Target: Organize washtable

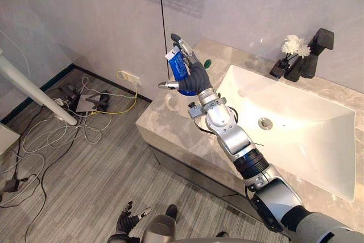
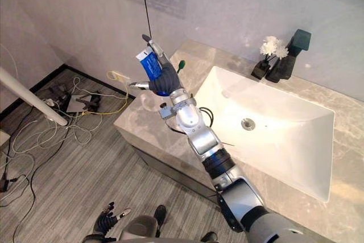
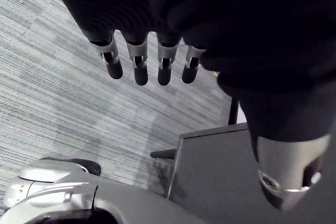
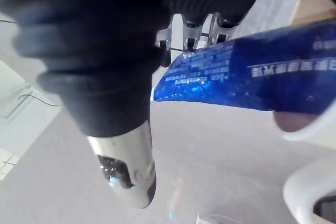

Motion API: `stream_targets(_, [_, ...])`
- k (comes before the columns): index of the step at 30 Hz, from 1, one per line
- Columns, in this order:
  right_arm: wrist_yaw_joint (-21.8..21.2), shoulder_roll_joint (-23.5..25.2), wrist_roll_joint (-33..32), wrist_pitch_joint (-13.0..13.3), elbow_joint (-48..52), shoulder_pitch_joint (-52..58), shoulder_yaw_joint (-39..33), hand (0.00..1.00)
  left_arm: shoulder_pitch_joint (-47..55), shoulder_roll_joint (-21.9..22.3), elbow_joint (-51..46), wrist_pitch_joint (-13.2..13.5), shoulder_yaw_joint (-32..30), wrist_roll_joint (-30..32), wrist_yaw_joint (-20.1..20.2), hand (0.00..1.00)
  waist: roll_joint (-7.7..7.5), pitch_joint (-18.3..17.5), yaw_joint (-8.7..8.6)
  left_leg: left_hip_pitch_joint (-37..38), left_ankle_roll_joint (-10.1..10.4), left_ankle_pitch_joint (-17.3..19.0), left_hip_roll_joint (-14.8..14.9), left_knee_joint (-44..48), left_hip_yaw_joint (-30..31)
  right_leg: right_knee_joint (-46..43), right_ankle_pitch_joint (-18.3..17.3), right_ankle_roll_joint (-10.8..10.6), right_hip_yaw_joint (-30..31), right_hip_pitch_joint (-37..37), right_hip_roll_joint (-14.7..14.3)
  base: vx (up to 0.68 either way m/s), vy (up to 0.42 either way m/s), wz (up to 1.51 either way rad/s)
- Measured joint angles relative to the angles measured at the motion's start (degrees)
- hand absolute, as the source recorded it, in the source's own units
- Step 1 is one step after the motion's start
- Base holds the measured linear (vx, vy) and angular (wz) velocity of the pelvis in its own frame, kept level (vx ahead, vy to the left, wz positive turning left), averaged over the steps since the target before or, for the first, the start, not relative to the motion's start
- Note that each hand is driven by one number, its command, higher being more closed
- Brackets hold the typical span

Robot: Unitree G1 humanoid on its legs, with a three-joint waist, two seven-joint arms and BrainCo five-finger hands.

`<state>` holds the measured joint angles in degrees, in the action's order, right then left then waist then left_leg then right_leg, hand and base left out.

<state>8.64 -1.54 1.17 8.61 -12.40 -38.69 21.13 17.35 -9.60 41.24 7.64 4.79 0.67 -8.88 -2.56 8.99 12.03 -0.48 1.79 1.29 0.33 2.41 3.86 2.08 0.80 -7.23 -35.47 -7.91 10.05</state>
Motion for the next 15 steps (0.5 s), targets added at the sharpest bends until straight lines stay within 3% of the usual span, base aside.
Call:
stream_targets(8, [0.09,-0.58,0.57,1.67,9.09,3.59,-0.48,0.0,0.07,-0.12,1.13,0.04,-0.01,0.01,-0.02,0.0,0.01,-0.14,-1.42,1.14,0.02,0.0,0.67,-0.65,-1.11,0.04,0.15,0.22,1.18,-0.29,-0.12,0.0,0.009,-0.07])
stream_targets(15, [-0.16,-2.78,0.47,4.39,23.84,10.43,-2.58,0.0,0.22,0.0,2.36,0.02,-0.57,0.02,-0.02,0.0,-0.29,-1.35,-2.31,2.77,-0.01,-0.05,0.64,-2.02,-2.66,0.1,0.16,0.2,2.66,-0.34,0.06,0.03,0.018,-0.12])
